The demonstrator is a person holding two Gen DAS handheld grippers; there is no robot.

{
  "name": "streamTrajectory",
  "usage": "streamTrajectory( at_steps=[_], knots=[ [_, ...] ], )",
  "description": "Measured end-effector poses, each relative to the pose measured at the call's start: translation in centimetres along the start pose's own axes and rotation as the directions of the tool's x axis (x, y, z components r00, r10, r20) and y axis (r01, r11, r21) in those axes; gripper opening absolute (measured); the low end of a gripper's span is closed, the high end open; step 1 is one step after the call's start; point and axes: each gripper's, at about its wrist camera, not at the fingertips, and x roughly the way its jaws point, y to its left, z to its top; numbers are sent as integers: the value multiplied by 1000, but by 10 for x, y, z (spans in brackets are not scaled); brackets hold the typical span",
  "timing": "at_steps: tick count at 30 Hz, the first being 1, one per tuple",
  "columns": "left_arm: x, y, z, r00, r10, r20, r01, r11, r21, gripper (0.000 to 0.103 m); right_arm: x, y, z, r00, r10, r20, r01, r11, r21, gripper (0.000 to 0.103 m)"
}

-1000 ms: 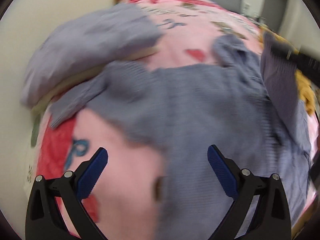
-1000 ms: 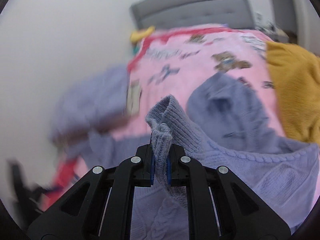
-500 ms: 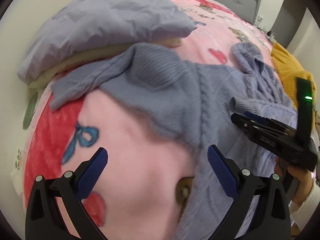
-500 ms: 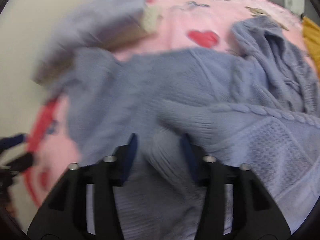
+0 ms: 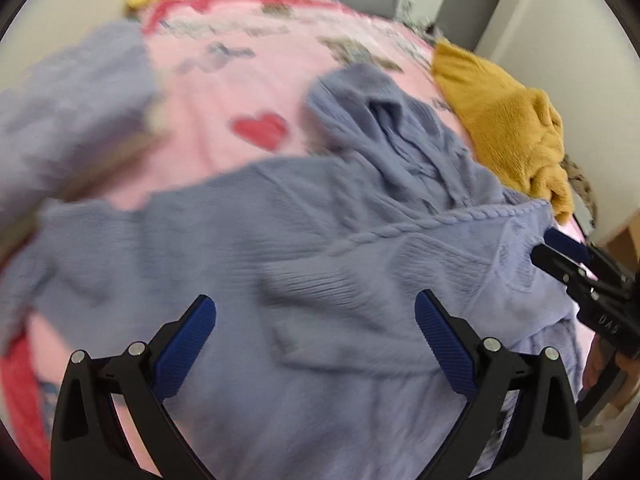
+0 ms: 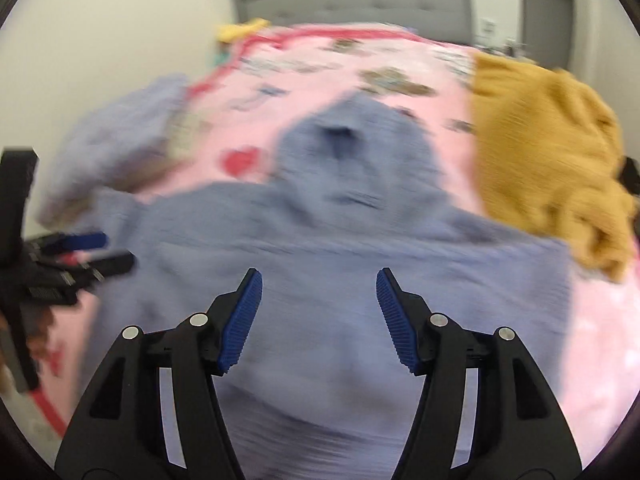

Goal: Fold large clothes
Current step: 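Carry the held sleeve across the cardigan body and release it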

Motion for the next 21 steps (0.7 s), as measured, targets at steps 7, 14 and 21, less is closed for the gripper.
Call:
streamTrajectory(
  at_steps=[7,14,21],
  knots=[
    [73,-13,-6,986,-36,-163,41,999,29,98,16,-85,-50,987,-115,-116,129,985,117,57],
    [87,-19,-22,990,54,-132,-43,995,88,98,38,-90,-83,970,-179,-168,189,981,49,62],
    [89,-21,-20,988,85,-132,-74,994,86,99,50,-93,-78,954,-188,-234,199,980,22,68]
  ],
)
